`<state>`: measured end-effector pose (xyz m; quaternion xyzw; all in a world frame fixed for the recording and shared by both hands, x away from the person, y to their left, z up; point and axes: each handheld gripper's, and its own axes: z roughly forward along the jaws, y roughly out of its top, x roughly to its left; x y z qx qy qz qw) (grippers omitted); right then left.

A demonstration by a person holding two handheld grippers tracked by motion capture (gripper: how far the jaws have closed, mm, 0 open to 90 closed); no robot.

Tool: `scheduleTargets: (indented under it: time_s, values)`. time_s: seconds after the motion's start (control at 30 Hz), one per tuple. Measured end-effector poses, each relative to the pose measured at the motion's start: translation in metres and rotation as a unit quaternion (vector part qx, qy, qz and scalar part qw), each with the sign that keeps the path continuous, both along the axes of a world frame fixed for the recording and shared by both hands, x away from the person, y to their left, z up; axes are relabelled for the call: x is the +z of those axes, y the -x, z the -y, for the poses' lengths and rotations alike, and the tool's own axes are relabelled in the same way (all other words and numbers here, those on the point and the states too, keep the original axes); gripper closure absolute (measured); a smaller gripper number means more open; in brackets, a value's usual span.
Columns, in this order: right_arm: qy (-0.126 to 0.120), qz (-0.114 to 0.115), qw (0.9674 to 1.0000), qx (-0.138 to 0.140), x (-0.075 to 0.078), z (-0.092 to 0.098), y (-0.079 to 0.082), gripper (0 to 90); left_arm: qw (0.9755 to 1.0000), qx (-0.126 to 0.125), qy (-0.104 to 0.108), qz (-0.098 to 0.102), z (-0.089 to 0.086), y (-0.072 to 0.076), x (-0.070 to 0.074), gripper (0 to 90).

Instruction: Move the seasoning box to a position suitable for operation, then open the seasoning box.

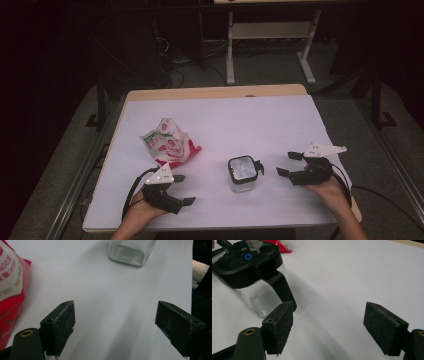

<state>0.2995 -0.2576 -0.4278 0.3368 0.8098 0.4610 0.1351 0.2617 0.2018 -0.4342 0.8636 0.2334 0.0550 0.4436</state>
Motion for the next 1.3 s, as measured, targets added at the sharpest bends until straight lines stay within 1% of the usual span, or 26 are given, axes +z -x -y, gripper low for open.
scheduleTargets:
  time_s: [0.13, 0.27, 0.43, 0.57, 0.73, 0.77, 0.87, 0.97, 1.03, 1.07, 1.2, 1.23, 1.27, 1.3]
  values:
    - [-0.001, 0.004, 1.0000, -0.005, 0.000, 0.001, -0.001, 20.4, 1.0000, -0.006, -0.006, 0.004, 0.006, -0.001, 0.002, 16.0]
    - [-0.006, 0.006, 0.9999, -0.006, 0.000, 0.002, 0.000, 19.6, 0.9999, -0.010, 0.000, 0.003, 0.015, -0.003, 0.006, 16.0]
    - [-0.008, 0.009, 0.9999, -0.004, 0.000, 0.003, -0.002, 19.5, 0.9997, -0.023, -0.004, 0.002, 0.027, -0.004, 0.007, 16.0]
    - [-0.009, 0.005, 0.9999, -0.002, 0.000, 0.003, -0.002, 19.1, 0.9995, -0.031, 0.000, 0.002, 0.036, -0.006, 0.009, 16.0]
    - [-0.008, 0.004, 1.0000, -0.002, -0.001, 0.003, -0.003, 17.9, 0.9990, -0.044, 0.005, 0.002, 0.046, -0.013, 0.010, 15.9]
    - [-0.010, 0.003, 0.9999, -0.001, -0.001, 0.003, -0.002, 18.0, 0.9990, -0.044, 0.007, -0.001, 0.048, -0.013, 0.010, 15.9]
    - [-0.012, 0.003, 0.9999, -0.002, -0.001, 0.003, -0.002, 17.7, 0.9987, -0.051, 0.003, 0.002, 0.054, -0.016, 0.011, 15.9]
    - [-0.011, 0.001, 0.9999, -0.001, -0.001, 0.003, -0.003, 17.1, 0.9983, -0.057, 0.011, 0.003, 0.058, -0.020, 0.012, 15.9]
    - [-0.012, 0.001, 0.9999, -0.001, -0.001, 0.003, -0.003, 17.0, 0.9979, -0.063, 0.013, 0.000, 0.060, -0.022, 0.012, 15.9]
    - [-0.013, 0.001, 0.9999, -0.002, -0.001, 0.003, -0.003, 17.0, 0.9977, -0.067, 0.009, 0.003, 0.061, -0.022, 0.013, 15.8]
    - [-0.013, 0.000, 0.9999, -0.002, -0.001, 0.003, -0.003, 17.0, 0.9971, -0.075, 0.012, 0.008, 0.066, -0.027, 0.017, 15.7]
    - [-0.013, 0.000, 0.9999, -0.002, -0.001, 0.003, -0.003, 17.0, 0.9970, -0.076, 0.013, 0.009, 0.067, -0.028, 0.018, 15.3]
    - [-0.014, 0.000, 0.9999, -0.002, -0.001, 0.003, -0.003, 17.0, 0.9967, -0.077, 0.018, 0.014, 0.068, -0.029, 0.019, 14.9]
    - [-0.013, 0.001, 0.9999, -0.002, -0.001, 0.002, -0.003, 17.0, 0.9966, -0.078, 0.023, 0.014, 0.069, -0.031, 0.020, 14.7]
